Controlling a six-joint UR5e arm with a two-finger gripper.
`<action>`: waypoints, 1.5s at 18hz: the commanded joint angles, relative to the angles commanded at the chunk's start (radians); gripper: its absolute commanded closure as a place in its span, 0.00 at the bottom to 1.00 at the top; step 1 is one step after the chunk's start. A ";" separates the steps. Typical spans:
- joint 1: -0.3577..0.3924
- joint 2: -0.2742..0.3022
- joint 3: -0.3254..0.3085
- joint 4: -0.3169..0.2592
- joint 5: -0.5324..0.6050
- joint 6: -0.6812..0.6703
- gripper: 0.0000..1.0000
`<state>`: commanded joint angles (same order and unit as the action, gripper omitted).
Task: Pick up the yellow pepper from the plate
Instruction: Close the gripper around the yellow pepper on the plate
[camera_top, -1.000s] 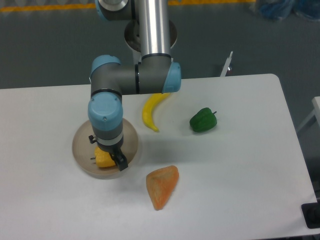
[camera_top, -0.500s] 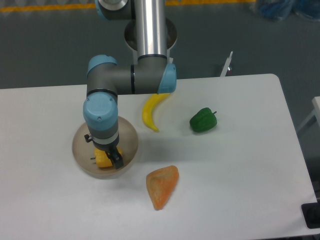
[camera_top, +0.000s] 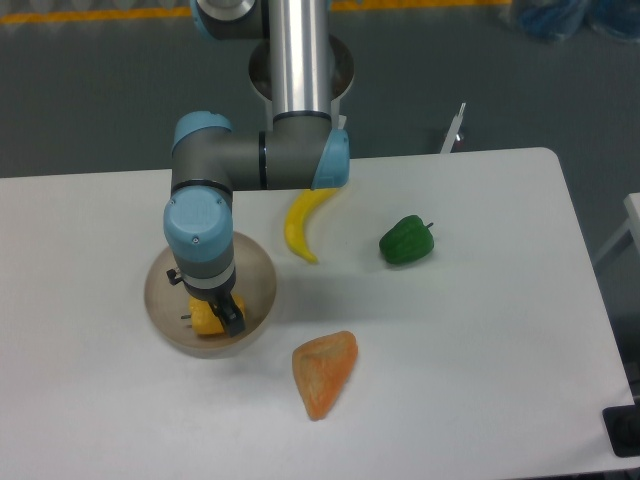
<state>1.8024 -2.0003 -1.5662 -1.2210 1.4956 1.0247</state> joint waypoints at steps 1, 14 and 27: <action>0.000 0.000 -0.002 0.000 0.000 0.000 0.00; 0.000 -0.003 -0.002 0.002 0.000 -0.015 0.00; -0.012 -0.031 -0.014 0.048 0.002 -0.011 0.00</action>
<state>1.7902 -2.0310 -1.5800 -1.1735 1.4972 1.0139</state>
